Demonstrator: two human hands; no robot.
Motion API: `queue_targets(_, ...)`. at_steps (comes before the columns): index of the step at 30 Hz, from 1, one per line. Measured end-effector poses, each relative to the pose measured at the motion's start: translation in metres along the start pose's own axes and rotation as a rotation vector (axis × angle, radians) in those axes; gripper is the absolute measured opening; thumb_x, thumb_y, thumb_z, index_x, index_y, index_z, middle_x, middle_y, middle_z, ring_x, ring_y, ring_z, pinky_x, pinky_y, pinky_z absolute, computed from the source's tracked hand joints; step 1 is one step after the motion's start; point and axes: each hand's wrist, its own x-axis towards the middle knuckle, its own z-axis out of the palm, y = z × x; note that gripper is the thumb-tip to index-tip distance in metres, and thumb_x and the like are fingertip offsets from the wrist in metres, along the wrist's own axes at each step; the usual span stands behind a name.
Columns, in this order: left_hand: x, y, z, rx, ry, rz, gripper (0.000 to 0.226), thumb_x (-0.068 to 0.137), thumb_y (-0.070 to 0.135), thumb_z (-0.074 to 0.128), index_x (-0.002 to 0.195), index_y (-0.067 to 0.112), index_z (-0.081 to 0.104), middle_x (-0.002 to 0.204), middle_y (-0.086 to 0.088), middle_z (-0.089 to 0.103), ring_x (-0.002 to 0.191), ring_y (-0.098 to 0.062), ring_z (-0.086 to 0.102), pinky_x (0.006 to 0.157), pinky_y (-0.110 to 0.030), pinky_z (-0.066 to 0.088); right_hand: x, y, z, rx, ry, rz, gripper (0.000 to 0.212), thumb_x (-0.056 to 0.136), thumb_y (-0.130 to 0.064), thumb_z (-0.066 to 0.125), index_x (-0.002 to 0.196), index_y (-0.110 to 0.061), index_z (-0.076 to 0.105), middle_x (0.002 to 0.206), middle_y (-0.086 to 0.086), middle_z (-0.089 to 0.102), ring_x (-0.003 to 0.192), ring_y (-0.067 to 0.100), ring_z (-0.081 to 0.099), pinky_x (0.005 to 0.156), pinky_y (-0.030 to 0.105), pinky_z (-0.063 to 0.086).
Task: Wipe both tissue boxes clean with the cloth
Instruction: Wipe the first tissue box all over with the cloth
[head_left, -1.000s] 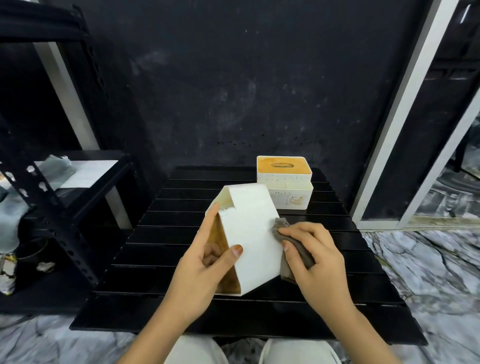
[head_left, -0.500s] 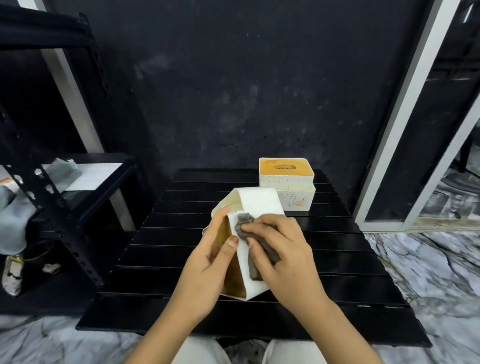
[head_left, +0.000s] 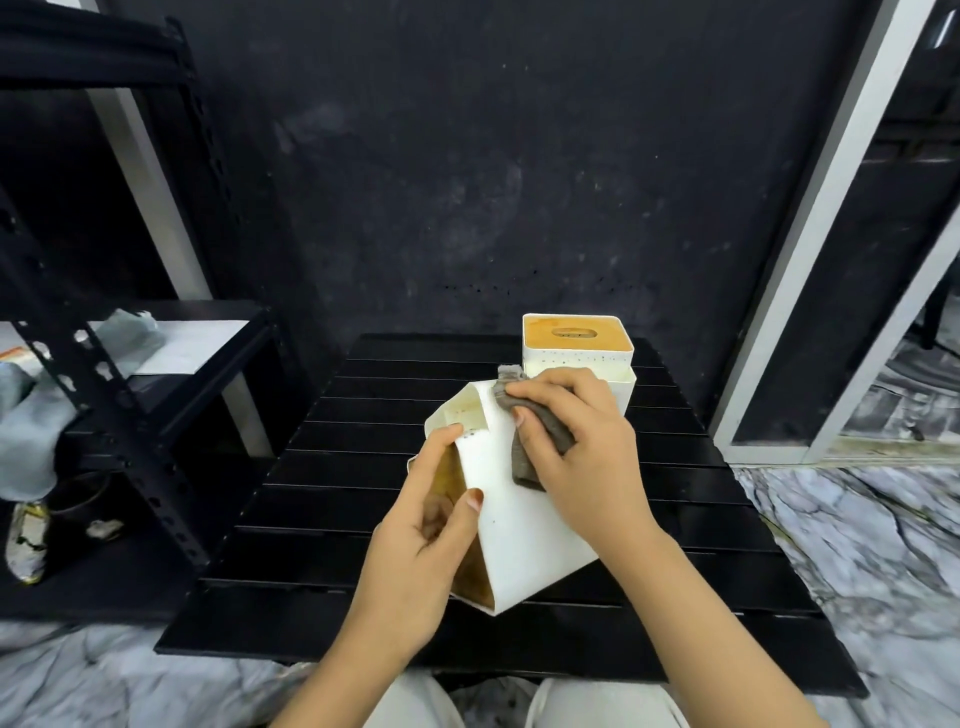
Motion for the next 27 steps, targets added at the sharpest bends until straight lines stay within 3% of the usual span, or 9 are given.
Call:
queue_targets(4, -0.001, -0.003, -0.005, 0.004, -0.026, 0.007, 0.061, 0.076, 0.054, 0.054, 0.134, 0.052, 0.035, 0.087, -0.021, 0.063, 0.088, -0.04, 0.061, 0.081, -0.057, 0.052, 0.004, 0.002, -0.005, -0.041, -0.023, -0.018, 0.028, 0.086, -0.03, 0.049, 0.104, -0.02, 0.067, 0.101, -0.012, 0.053, 0.097, 0.011, 0.051, 0.084, 0.019, 0.042)
queue_targets(11, -0.002, -0.014, -0.012, 0.006, -0.101, 0.027, 0.048, 0.082, 0.03, 0.056, 0.121, 0.055, 0.044, 0.091, -0.003, 0.068, 0.09, -0.016, 0.066, 0.077, -0.027, 0.053, 0.01, 0.006, -0.021, -0.021, -0.05, 0.043, 0.019, 0.084, -0.015, 0.061, 0.101, -0.019, 0.069, 0.098, -0.012, 0.054, 0.096, 0.006, 0.052, 0.087, 0.013, 0.04)
queue_targets(13, -0.001, -0.017, -0.015, 0.004, -0.127, 0.022, 0.046, 0.08, 0.033, 0.059, 0.118, 0.057, 0.046, 0.093, 0.003, 0.069, 0.092, -0.012, 0.065, 0.078, -0.021, 0.05, 0.014, 0.008, -0.028, 0.047, -0.104, 0.105, 0.02, 0.083, -0.009, 0.064, 0.097, -0.022, 0.07, 0.097, -0.012, 0.058, 0.096, 0.001, 0.053, 0.088, 0.009, 0.038)
queue_targets(18, 0.001, -0.027, -0.03, 0.054, -0.208, 0.005, 0.046, 0.076, 0.044, 0.055, 0.117, 0.059, 0.042, 0.107, 0.012, 0.066, 0.103, -0.011, 0.062, 0.084, -0.018, 0.047, 0.023, 0.009, -0.042, 0.149, -0.293, 0.238, 0.023, 0.084, -0.009, 0.063, 0.091, -0.03, 0.069, 0.098, -0.012, 0.065, 0.097, 0.0, 0.058, 0.086, 0.007, 0.04)
queue_targets(24, -0.004, -0.04, -0.032, 0.074, -0.194, -0.008, 0.047, 0.088, 0.019, 0.05, 0.116, 0.056, 0.043, 0.122, 0.022, 0.058, 0.121, -0.007, 0.053, 0.099, -0.021, 0.044, 0.012, 0.009, -0.036, 0.144, -0.406, 0.229, 0.022, 0.082, -0.007, 0.063, 0.089, -0.027, 0.07, 0.097, -0.013, 0.066, 0.097, -0.004, 0.056, 0.084, 0.004, 0.037)
queue_targets(27, -0.007, -0.045, -0.032, 0.092, -0.172, -0.013, 0.048, 0.091, 0.018, 0.05, 0.12, 0.056, 0.042, 0.126, 0.025, 0.054, 0.125, -0.003, 0.049, 0.106, -0.028, 0.041, 0.004, 0.011, -0.029, 0.131, -0.402, 0.204, 0.02, 0.081, -0.006, 0.065, 0.091, -0.023, 0.071, 0.097, -0.013, 0.065, 0.097, -0.003, 0.056, 0.086, 0.004, 0.037)
